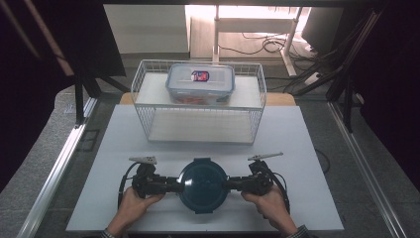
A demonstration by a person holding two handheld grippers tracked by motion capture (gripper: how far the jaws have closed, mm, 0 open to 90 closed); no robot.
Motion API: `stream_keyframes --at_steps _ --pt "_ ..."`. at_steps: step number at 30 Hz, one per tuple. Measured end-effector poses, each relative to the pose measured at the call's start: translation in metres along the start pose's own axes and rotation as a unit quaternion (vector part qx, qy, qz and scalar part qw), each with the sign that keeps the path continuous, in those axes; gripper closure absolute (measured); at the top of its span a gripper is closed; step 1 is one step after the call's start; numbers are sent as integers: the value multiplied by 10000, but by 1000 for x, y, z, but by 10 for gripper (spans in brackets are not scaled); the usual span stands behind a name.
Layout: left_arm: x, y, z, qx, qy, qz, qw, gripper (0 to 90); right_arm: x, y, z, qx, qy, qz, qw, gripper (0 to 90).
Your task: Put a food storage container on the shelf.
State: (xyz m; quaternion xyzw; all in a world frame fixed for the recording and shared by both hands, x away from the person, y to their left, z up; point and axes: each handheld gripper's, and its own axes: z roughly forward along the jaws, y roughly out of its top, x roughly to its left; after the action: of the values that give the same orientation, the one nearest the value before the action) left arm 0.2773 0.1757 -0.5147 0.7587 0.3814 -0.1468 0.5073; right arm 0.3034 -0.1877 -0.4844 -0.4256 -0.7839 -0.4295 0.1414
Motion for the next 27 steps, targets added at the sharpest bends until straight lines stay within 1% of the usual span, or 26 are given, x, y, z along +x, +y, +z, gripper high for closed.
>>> stream_keyframes --at_steps 1,2,5,6,9,10,12,13,14,16,19,23,24,25,27 --pt "0 0 0 0 0 0 10000 534 0 0 0 0 0 0 10000 541" --pt "-3 -2 0 -144 23 -96 9998 548 1 -3 -2 -26 13 52 10000 550" --pt "-6 -2 0 -193 54 -100 9997 558 2 -6 -4 -49 -2 82 10000 556" --pt "-8 -1 0 -229 84 -119 9996 560 5 -9 -5 -76 -48 29 10000 559" --pt "-9 0 1 -261 102 -109 9995 561 6 -11 -7 -112 -56 7 9999 561" --pt "-9 2 1 -249 150 -83 9995 563 6 -11 -7 -163 -84 -70 9998 562" --pt "-10 3 1 -253 184 -65 9995 564 7 -10 -8 -194 -113 -117 9997 561" --pt "-9 4 2 -280 161 -86 9994 566 9 -9 -9 -247 -195 -245 9992 561" --pt "-9 6 1 -311 133 -100 9994 567 10 -7 -11 -285 -230 -310 9988 561" --pt "-11 10 0 -356 142 -61 9992 568 12 -4 -14 -378 -244 -349 9984 562" --pt "-15 18 -3 -434 208 58 9988 567 15 2 -19 -506 -259 -459 9973 562" --pt "-17 26 -8 -475 258 158 9984 566 18 9 -22 -574 -282 -580 9963 561" --pt "-18 29 -10 -500 283 185 9982 566 20 14 -23 -609 -303 -641 9956 560" --pt "-18 29 -10 -500 283 185 9982 566 20 14 -23 -609 -303 -641 9956 560" --pt "-19 35 -14 -531 292 207 9979 567 22 20 -24 -654 -319 -702 9949 560"
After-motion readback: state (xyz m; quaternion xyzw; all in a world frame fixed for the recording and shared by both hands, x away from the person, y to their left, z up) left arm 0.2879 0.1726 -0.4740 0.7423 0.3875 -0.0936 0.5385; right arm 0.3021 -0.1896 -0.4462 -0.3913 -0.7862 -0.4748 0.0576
